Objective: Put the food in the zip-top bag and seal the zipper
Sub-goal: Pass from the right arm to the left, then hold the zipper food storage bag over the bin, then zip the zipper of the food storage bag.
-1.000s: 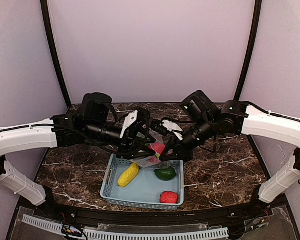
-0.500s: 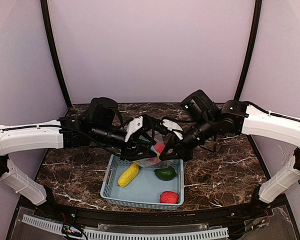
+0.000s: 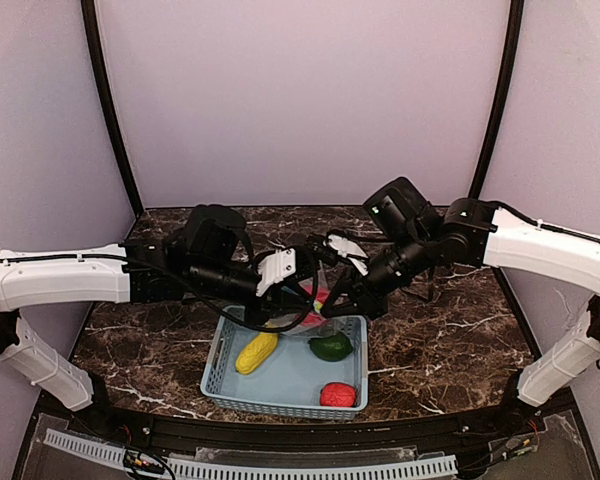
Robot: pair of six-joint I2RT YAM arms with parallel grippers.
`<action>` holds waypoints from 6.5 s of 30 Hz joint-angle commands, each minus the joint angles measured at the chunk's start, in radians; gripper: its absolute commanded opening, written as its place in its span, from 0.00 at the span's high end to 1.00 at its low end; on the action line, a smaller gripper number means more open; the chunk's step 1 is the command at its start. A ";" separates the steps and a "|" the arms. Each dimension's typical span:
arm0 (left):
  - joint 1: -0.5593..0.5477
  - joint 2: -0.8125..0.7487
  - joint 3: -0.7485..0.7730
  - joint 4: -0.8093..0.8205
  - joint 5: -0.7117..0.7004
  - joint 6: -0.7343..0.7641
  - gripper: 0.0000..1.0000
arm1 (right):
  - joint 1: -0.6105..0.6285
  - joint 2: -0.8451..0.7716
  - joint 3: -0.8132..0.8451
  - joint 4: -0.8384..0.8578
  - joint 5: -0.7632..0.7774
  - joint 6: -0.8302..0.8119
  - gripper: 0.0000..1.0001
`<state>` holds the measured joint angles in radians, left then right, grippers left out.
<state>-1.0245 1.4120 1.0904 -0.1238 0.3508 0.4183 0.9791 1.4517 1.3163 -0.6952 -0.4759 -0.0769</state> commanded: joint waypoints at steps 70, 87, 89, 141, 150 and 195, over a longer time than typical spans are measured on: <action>0.069 -0.072 -0.019 0.074 0.082 -0.286 0.69 | 0.020 -0.192 -0.327 0.679 0.197 0.318 1.00; 0.149 0.039 0.209 -0.111 0.371 -0.295 0.57 | 0.001 -0.198 -0.324 0.640 0.067 0.235 1.00; 0.149 0.046 0.204 -0.122 0.381 -0.286 0.57 | 0.000 -0.205 -0.327 0.639 0.075 0.235 1.00; 0.151 0.069 0.220 -0.199 0.255 -0.202 0.99 | -0.021 -0.303 -0.301 0.582 0.393 0.181 1.00; 0.152 0.068 0.217 -0.210 0.238 -0.189 0.99 | -0.044 -0.324 -0.296 0.561 0.433 0.179 1.00; 0.173 0.036 0.186 -0.243 0.176 -0.146 0.99 | -0.158 -0.207 -0.154 0.386 0.735 0.251 1.00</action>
<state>-0.8543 1.5047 1.3010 -0.2523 0.5018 0.2562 0.8818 1.2442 1.1221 -0.3012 0.1047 0.1593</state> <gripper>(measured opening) 0.064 0.004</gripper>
